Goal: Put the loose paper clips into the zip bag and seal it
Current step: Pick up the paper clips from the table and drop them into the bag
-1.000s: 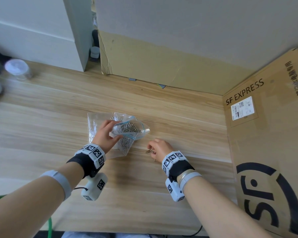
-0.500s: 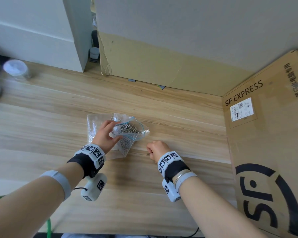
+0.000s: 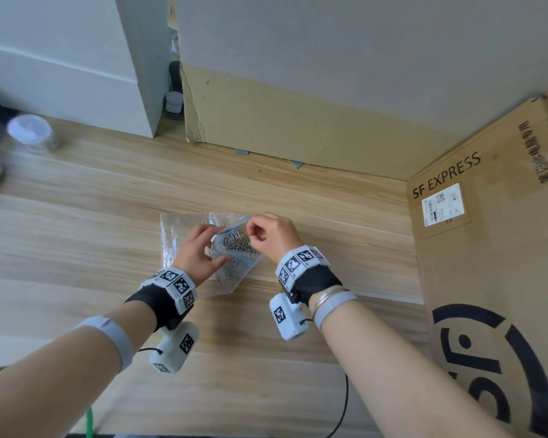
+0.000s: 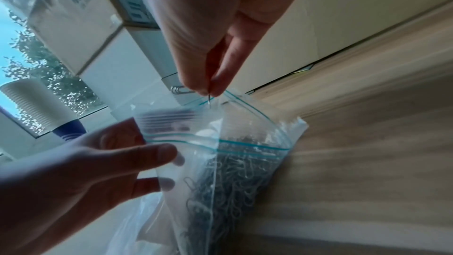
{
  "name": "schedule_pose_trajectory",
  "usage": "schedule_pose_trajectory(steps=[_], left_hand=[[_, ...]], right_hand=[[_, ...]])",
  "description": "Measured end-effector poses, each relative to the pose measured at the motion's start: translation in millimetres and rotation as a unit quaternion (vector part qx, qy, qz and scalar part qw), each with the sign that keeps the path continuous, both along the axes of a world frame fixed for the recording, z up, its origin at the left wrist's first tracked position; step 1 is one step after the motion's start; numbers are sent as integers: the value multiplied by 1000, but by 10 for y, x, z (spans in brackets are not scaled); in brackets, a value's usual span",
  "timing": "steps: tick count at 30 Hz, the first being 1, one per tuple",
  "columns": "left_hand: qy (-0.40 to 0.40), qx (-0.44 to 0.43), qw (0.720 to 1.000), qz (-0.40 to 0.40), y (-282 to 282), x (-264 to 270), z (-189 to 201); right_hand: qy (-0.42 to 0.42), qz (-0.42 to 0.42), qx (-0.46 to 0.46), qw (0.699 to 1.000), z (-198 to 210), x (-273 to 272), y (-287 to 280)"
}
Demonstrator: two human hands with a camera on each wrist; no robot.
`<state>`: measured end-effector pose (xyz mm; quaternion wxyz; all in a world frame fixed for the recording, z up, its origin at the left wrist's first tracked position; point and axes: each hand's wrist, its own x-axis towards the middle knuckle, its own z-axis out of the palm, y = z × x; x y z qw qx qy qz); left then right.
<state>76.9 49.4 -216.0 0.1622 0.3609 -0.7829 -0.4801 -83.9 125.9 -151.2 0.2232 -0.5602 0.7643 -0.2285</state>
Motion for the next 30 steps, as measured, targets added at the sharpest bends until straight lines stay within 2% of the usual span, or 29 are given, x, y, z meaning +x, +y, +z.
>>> schedule_pose_trajectory(steps=[5,8,10,13,16,23,30], left_hand=[[-2,6,1000,-1,-1,10,13],[-6,5,1000,-1,0,15,10],[-5,2,1000,0,5,18,8],[-3,1,1000,-3,23,9,7],[-1,5,1000,-6,37,-2,0],[-10,-3,1000,-12,53,-10,-15],[-17,3,1000,-12,69,-16,-4]], right_hand=[[-67,-45,20,997,-24,-30,56],[-48,-103,40,993,-64,-216,291],[-31,-130,106,985,-136,-329,495],[-16,-123,214,969,-275,-388,804],[-18,-120,270,955,-354,-388,1035],[32,-173,274,945,-414,-225,1093],[17,-204,310,928,-433,11,928]])
